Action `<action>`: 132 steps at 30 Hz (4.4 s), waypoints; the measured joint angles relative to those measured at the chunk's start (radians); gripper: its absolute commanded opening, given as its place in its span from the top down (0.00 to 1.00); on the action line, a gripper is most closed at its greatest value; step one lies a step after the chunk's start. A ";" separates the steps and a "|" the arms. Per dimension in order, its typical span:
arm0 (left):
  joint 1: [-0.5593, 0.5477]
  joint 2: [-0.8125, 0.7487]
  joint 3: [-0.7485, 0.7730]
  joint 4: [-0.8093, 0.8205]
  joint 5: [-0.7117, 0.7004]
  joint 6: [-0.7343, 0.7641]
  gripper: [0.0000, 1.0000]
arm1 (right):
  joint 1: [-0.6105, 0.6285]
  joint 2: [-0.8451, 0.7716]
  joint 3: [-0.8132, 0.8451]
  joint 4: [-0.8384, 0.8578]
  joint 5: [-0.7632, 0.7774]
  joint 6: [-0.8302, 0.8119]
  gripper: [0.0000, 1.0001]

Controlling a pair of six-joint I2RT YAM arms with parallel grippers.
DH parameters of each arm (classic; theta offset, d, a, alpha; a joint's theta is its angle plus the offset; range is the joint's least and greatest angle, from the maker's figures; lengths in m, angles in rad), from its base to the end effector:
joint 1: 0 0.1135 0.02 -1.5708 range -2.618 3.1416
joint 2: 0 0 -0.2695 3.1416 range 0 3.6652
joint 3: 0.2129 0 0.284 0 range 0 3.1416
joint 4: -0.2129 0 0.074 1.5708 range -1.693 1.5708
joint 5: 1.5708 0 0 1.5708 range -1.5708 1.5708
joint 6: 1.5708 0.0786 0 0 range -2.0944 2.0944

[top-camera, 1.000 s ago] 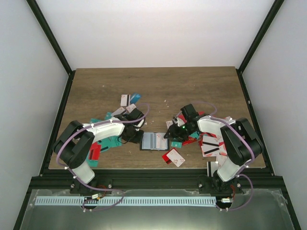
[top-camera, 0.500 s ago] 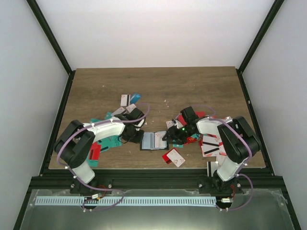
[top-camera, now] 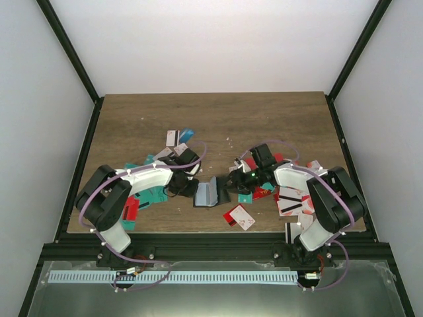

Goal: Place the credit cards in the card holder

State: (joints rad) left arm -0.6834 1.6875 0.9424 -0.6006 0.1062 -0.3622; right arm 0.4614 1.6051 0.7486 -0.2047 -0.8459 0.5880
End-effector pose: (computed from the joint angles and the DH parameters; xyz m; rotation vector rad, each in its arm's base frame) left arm 0.2507 -0.2149 0.0887 0.4949 2.9428 -0.3058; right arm 0.2585 0.1942 0.1023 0.1490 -2.7872 -1.4416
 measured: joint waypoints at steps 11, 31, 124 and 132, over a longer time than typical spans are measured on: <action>0.000 0.006 0.008 -0.009 0.000 0.000 0.95 | 0.001 -0.044 -0.026 0.047 -0.055 0.011 0.47; -0.002 0.011 0.015 -0.014 0.001 0.000 0.96 | 0.068 -0.024 -0.022 0.186 -0.184 0.024 0.47; 0.169 -0.100 -0.209 0.378 0.451 0.031 0.86 | 0.142 0.322 0.198 0.156 -0.164 0.027 0.51; 0.169 -0.100 -0.209 0.373 0.426 0.030 0.86 | 0.142 0.322 0.198 0.152 -0.163 0.018 0.51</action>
State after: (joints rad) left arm -0.5148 1.5875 0.7330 -0.2276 0.5320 -0.3321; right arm 0.6037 1.9266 0.9470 -0.0525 -1.0092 0.6060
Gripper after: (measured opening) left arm 0.142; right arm 0.487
